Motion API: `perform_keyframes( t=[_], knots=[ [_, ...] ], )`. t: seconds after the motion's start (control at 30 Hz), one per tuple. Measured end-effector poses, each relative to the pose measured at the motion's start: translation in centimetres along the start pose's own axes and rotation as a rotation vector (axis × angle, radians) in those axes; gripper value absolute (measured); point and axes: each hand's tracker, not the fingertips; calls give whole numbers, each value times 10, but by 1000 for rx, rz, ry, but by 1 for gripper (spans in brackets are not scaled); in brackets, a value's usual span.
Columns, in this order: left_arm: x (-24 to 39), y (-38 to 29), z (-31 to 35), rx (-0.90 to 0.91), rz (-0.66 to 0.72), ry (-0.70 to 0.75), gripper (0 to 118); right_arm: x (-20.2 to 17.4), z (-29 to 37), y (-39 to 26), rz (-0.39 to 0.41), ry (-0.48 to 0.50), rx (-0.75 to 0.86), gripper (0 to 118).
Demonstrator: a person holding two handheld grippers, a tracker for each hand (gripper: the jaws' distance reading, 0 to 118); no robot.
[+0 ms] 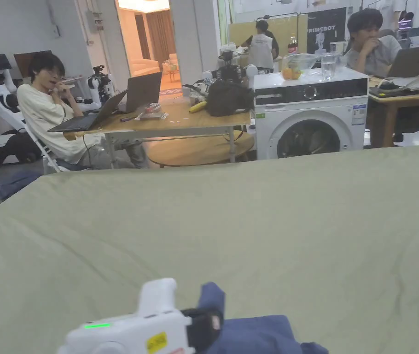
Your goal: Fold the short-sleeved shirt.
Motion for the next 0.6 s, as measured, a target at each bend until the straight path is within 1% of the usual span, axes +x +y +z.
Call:
perform_keyframes(
  t=[0.03,0.07,0.1,0.13,0.17,0.23,0.27,0.33,0.4,0.43,0.47,0.5,0.53,0.57,0.6],
  knots=[
    [8,-5,-25,-62,-13,-29,4,0,3,-2,-5,-8,8,0],
    [14,-13,-46,-84,-14,-52,5,2,6,-4,-10,-15,13,0],
    [20,-17,-64,-112,-19,-67,15,5,8,-6,-18,-22,15,0],
    [23,-21,-76,-117,-23,-90,31,8,9,-7,-29,-36,20,0],
    [26,-22,-85,-130,6,-132,41,11,11,-9,-46,-48,26,0],
    [24,-20,-89,-141,69,-222,42,19,12,-10,-66,-49,17,0],
    [20,-16,-74,-132,105,-283,41,22,12,-11,-69,-55,17,0],
    [9,-11,-45,-54,139,-352,38,26,12,-13,-72,-79,9,0],
    [-11,-5,-16,43,203,-325,30,31,12,-14,-73,-80,10,0],
    [-20,-5,-11,87,256,-262,7,32,12,-13,-73,-79,5,0],
    [-27,-7,-13,110,294,-210,0,32,12,-13,-71,-83,2,0],
    [-27,-8,-26,77,294,-164,0,31,12,-14,-68,-88,3,0],
    [-25,-13,-39,23,272,-155,0,31,11,-14,-66,-87,5,0],
    [-24,-20,-56,-46,273,-212,0,31,10,-13,-69,-87,3,0],
    [-21,-28,-74,-111,290,-308,0,30,9,-14,-72,-88,1,0]
  ],
)
